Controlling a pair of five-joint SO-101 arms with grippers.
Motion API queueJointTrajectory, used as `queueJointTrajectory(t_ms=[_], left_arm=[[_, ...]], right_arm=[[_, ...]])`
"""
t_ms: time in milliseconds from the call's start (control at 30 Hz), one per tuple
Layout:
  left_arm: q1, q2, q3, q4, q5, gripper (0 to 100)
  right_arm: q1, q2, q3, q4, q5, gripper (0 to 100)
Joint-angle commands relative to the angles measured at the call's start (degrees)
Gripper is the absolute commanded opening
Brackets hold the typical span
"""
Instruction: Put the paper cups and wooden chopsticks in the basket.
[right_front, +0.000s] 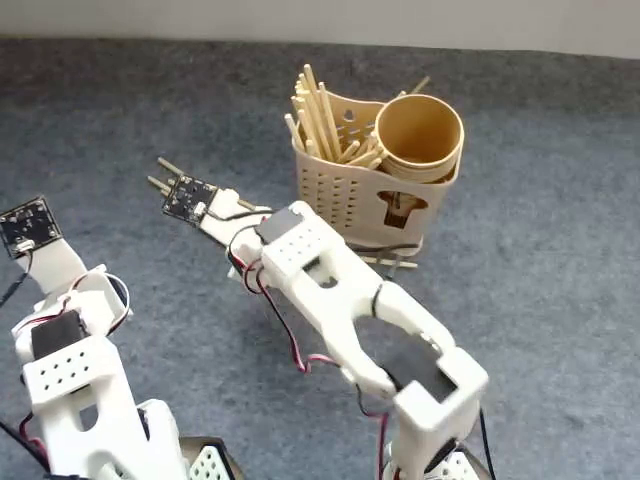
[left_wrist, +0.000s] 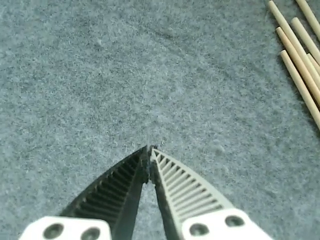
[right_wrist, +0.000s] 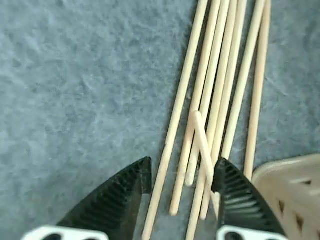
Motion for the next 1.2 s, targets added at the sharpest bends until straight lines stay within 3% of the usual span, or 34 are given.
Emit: queueJointTrajectory(t_ms=[0,233,400,767,1000,1167], left_arm=[[-0.31,-1.19,-0.31,-0.88,0.26,3],[-0.31,-1.19,-0.31,-0.88,0.26,3],[-0.22,-1.19,-0.31,-0.88,0.26,3],[-0.22,-1.19,-0.31,-0.88,0.26,3],[-0.22,-1.19,-0.31,-0.88,0.26,3],[-0.22,-1.19,-0.31,-0.88,0.26,3]], right_arm=[[1.71,5.23,-8.84,0.4,1.23,20.6],[3.47,8.84,-11.38,0.4,1.23,20.0],[3.56,9.1,-11.38,0.13,1.23,11.5],[3.74,5.05,-13.76,6.11,1.32,11.4],[4.79,10.68,-14.29,6.11,1.32,24.2],[4.88,12.18,-13.85,1.63,1.32,24.2]])
